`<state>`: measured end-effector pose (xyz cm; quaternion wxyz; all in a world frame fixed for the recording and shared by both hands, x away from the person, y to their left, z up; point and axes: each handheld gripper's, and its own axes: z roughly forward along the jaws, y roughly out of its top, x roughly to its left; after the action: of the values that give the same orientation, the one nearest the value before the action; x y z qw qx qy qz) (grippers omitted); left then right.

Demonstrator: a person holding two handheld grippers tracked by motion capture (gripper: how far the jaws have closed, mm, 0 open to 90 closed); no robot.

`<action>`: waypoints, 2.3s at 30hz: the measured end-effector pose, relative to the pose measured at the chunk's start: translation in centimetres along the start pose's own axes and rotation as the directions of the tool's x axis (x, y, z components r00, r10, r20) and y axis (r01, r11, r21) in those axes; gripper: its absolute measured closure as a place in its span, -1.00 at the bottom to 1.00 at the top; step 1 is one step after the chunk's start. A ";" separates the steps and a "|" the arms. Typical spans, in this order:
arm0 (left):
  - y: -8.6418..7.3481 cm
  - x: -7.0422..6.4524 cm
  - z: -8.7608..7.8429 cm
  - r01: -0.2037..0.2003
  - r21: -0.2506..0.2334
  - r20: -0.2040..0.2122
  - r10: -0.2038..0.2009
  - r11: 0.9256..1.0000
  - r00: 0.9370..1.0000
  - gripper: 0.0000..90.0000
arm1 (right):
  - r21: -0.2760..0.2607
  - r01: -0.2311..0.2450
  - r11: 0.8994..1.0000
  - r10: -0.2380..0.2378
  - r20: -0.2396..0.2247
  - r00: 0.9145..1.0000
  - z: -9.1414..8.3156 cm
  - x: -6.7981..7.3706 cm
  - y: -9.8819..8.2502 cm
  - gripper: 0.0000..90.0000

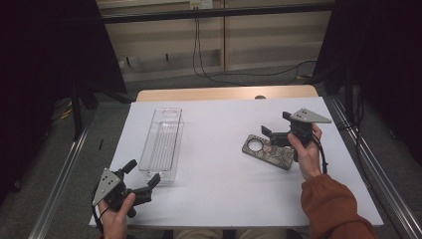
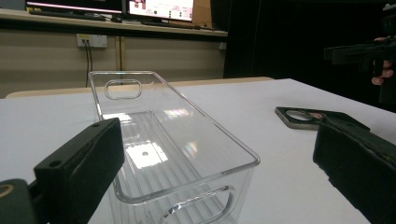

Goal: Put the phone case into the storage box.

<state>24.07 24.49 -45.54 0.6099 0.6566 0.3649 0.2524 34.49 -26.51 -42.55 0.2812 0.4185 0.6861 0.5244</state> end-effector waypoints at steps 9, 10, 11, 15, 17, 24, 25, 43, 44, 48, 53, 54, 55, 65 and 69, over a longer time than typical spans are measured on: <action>0.0 0.0 0.0 -0.004 0.002 0.004 0.004 1.000 1.000 -0.95 | 0.042 -0.003 0.999 0.004 -0.023 1.000 1.6 0.1 0.8 -0.98; 0.0 0.0 0.0 -0.004 0.002 0.004 0.004 1.000 1.000 -0.95 | 0.047 0.012 0.999 -0.011 -0.025 1.000 2.0 0.0 1.1 -0.97; 0.0 0.0 0.0 -0.004 0.003 0.000 0.004 1.000 1.000 -0.95 | 0.047 0.012 0.999 -0.011 -0.025 1.000 2.0 0.0 1.1 -0.97; 0.0 0.1 -0.1 -0.001 0.003 -0.003 0.001 1.000 1.000 -0.95 | 0.084 -0.021 0.996 0.023 -0.032 0.999 2.7 -0.6 1.2 -0.97; 0.0 0.1 0.0 -0.001 0.005 0.006 0.001 1.000 1.000 -0.95 | 0.107 -0.024 0.994 0.029 -0.040 0.999 2.8 -0.9 1.0 -0.97; 0.0 0.1 0.0 -0.003 0.009 -0.005 0.003 1.000 1.000 -0.95 | 0.201 0.002 0.980 0.013 -0.071 0.997 3.0 -1.5 0.8 -0.95; 0.0 0.1 0.0 -0.008 0.010 -0.006 0.008 1.000 1.000 -0.95 | 0.201 0.002 0.980 0.013 -0.071 0.997 3.0 -1.5 0.8 -0.95; 0.0 0.1 0.1 -0.013 0.020 0.000 0.013 1.000 1.000 -0.95 | 0.403 0.093 0.910 -0.036 -0.146 0.989 3.5 -1.8 1.8 -0.94; 0.0 0.0 0.1 -0.003 0.014 0.001 0.003 1.000 1.000 -0.95 | 0.441 0.094 0.893 -0.024 -0.162 0.986 3.6 -1.9 1.9 -0.93; 0.0 0.1 0.0 -0.004 0.011 -0.002 0.004 1.000 1.000 -0.95 | 0.461 0.118 0.879 -0.039 -0.176 0.984 3.9 -1.8 2.1 -0.93; 0.0 0.1 0.0 -0.004 0.014 -0.008 0.004 1.000 1.000 -0.95 | 0.509 0.135 0.850 -0.038 -0.197 0.980 4.2 -1.7 1.9 -0.92; 0.0 0.1 0.1 -0.006 0.014 -0.002 0.006 1.000 1.000 -0.95 | 0.527 0.148 0.837 -0.029 -0.227 0.973 4.3 -1.7 1.8 -0.92; 0.0 0.1 0.1 -0.006 0.014 -0.002 0.006 1.000 1.000 -0.95 | 0.527 0.148 0.837 -0.029 -0.227 0.973 4.3 -1.7 1.8 -0.92; 0.0 0.1 0.1 -0.007 0.016 -0.001 0.007 1.000 1.000 -0.95 | 0.596 0.215 0.773 -0.051 -0.279 0.959 4.7 -1.4 2.2 -0.91; 0.0 0.0 0.1 -0.009 0.015 0.006 0.009 1.000 1.000 -0.95 | 0.611 0.235 0.756 -0.055 -0.298 0.953 4.8 -1.4 2.0 -0.91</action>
<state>24.20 24.44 -45.56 0.6048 0.6635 0.3623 0.2505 39.66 -25.17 -42.09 0.0687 0.3610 0.8850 0.2859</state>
